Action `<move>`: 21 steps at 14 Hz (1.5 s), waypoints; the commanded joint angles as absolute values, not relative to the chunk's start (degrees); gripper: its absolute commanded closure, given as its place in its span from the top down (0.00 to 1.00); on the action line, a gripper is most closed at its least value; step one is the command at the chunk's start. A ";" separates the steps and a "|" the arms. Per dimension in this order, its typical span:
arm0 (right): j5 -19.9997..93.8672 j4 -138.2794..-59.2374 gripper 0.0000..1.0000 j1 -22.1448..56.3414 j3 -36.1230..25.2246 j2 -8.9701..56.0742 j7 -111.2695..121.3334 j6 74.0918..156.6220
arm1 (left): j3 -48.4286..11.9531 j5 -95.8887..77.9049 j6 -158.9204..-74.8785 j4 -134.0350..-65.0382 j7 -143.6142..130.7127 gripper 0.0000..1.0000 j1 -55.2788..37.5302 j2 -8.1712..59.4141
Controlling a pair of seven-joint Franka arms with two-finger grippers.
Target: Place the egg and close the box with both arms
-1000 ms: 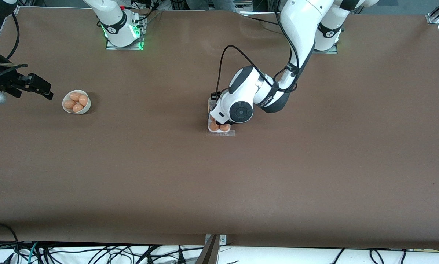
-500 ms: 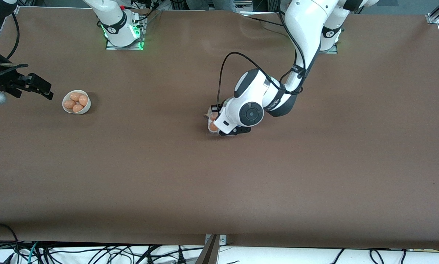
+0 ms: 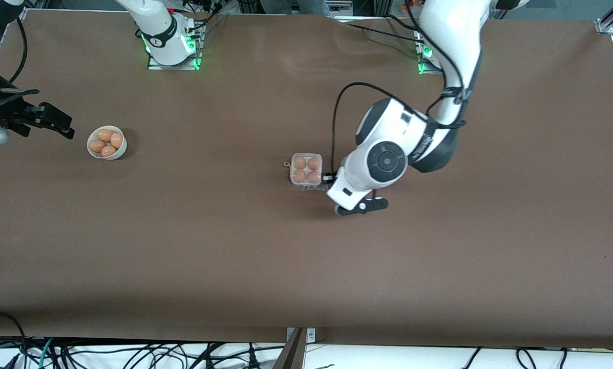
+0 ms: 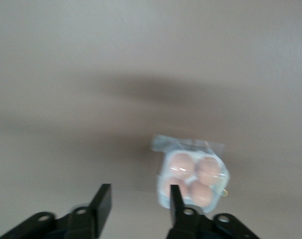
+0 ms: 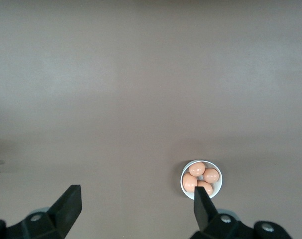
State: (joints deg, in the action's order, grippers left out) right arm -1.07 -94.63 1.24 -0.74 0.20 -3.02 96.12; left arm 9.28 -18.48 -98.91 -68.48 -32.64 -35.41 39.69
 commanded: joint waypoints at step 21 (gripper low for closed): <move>-1.49 -94.66 1.00 1.05 -0.44 -0.18 -2.20 95.54 | 5.02 2.37 -92.64 -72.93 -4.48 1.00 -3.26 21.02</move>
